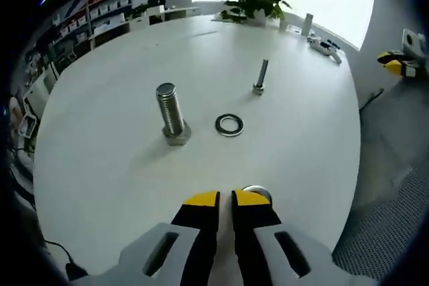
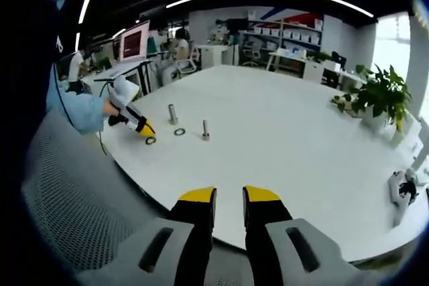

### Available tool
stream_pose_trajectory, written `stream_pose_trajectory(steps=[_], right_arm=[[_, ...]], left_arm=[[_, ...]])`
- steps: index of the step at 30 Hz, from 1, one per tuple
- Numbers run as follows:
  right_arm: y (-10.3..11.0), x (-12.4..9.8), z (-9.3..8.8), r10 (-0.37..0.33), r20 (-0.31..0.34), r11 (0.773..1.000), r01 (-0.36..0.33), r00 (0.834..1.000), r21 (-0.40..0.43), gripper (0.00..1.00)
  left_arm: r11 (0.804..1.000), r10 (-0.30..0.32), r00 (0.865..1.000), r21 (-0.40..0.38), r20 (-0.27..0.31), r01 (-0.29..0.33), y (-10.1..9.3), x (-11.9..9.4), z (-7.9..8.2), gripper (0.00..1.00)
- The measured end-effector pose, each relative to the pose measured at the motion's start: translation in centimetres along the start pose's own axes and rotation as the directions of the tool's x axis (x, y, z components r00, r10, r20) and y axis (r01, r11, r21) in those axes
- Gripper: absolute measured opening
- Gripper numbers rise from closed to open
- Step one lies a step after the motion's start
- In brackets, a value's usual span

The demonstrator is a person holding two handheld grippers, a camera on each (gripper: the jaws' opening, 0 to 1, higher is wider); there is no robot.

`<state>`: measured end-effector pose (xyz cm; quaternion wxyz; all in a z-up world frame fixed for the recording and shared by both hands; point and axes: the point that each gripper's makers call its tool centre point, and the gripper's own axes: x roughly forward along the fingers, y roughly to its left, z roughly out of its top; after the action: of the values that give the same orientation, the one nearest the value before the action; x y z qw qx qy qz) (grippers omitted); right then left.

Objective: Place the washer onto the threaded stud by aligning its center hole with the stud, sliding it down to the base, and recovering from edge contact or off-axis alignment until the washer reaches the visible bottom stop.

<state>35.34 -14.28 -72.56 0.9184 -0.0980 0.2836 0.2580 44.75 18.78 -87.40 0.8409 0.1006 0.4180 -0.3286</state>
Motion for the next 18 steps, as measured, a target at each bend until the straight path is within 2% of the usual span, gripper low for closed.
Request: stream_pose_trajectory(steps=[3, 9, 10, 11, 12, 15, 16, 18], right_arm=[[0.0, 0.0, 0.0, -0.002, 0.002, 1.000, 0.002, 1.000, 0.001, 0.18], [0.0, 0.0, 0.1, -0.002, 0.004, 1.000, 0.002, 1.000, 0.003, 0.18], [0.0, 0.0, 0.1, -0.002, 0.004, 1.000, 0.002, 1.000, 0.003, 0.18], [0.0, 0.0, 0.1, -0.001, 0.004, 1.000, 0.001, 1.000, 0.003, 0.18], [0.0, 0.0, 0.1, -0.001, 0.004, 1.000, 0.001, 1.000, 0.002, 0.18], [0.0, 0.0, 0.1, -0.001, 0.006, 1.000, 0.001, 1.000, 0.003, 0.18], [0.0, 0.0, 0.1, -0.001, 0.006, 1.000, 0.001, 1.000, 0.003, 0.18], [0.0, 0.0, 0.1, -0.002, 0.007, 1.000, 0.001, 1.000, 0.004, 0.18]], left_arm=[[0.999, -0.011, 1.000, 0.030, -0.013, 0.011, -0.7, -0.5, -0.2, 0.09], [0.999, -0.040, 0.999, 0.025, -0.019, 0.041, -1.7, -0.7, -0.6, 0.13], [0.999, -0.038, 0.999, 0.038, -0.030, 0.039, -1.6, -0.5, -0.8, 0.13], [0.993, -0.043, 0.999, 0.112, -0.027, 0.046, -1.8, -0.6, -0.7, 0.12], [0.995, -0.016, 1.000, 0.102, -0.024, 0.018, -1.5, -0.7, -0.6, 0.11], [0.995, -0.012, 1.000, 0.097, -0.012, 0.013, -1.9, -0.2, -0.7, 0.11], [0.992, -0.005, 1.000, 0.123, -0.009, 0.006, -1.9, -0.2, -0.7, 0.11], [0.968, 0.010, 1.000, 0.252, -0.025, -0.004, -1.7, -0.2, -0.8, 0.09]])
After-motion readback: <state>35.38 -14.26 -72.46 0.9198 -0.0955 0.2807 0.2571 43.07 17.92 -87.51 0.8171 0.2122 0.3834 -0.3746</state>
